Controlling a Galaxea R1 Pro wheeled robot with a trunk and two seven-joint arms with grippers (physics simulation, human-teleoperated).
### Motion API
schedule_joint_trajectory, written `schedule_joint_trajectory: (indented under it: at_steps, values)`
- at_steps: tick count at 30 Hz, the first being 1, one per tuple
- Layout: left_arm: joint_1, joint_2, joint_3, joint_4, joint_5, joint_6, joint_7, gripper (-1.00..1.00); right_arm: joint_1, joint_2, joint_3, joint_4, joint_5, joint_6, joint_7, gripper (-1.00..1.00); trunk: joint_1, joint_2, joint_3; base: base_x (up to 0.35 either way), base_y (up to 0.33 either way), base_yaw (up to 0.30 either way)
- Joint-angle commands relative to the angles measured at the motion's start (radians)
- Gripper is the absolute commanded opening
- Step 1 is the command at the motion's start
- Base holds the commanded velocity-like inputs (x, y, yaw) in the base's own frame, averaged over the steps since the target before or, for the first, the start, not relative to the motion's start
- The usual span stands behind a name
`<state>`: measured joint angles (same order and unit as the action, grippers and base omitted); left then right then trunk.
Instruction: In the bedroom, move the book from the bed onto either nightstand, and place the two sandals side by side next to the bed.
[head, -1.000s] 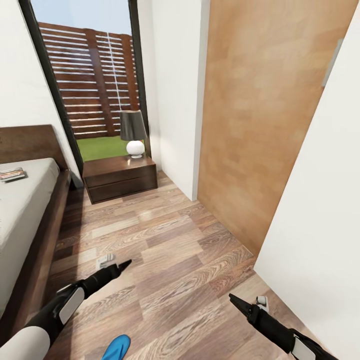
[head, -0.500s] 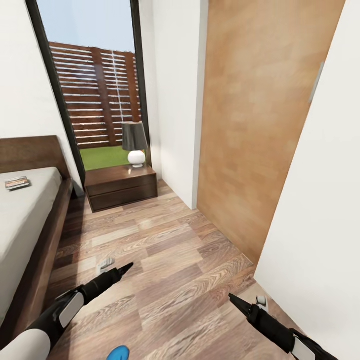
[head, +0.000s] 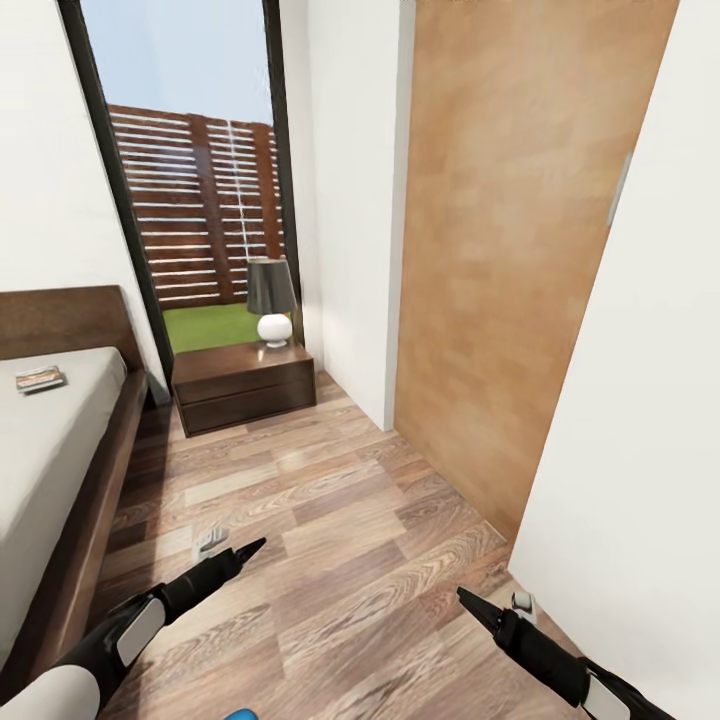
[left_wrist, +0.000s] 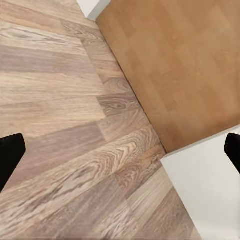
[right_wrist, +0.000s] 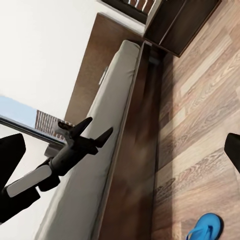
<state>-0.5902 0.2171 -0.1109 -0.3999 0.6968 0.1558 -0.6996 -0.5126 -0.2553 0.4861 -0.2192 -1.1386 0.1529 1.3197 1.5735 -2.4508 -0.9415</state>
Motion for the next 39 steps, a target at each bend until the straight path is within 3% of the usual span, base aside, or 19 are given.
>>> schedule_joint_trajectory:
  at_steps: [1,7,18,39]
  values:
    - [0.000,0.001,-0.004,0.004,0.010,0.009,-0.002,1.00,0.000,0.000,0.008,0.000,-0.010,0.010,0.003,1.00,-0.004,0.007,0.002,0.000,0.000,0.000]
    - [0.000,0.002,-0.003,0.039,0.018,0.010,-0.017,1.00,0.000,0.000,0.008,0.000,-0.009,0.009,0.003,1.00,-0.027,0.049,0.021,0.000,0.000,0.000]
    - [0.000,0.003,-0.003,0.081,0.037,0.009,-0.104,1.00,0.000,0.001,0.008,0.000,-0.009,0.009,0.003,1.00,-0.027,0.049,0.021,0.000,0.000,0.000]
    - [0.000,0.001,-0.004,0.105,0.041,0.010,-0.125,1.00,0.000,0.001,0.010,0.000,-0.007,0.008,0.006,1.00,-0.027,0.049,0.021,0.000,0.000,0.000]
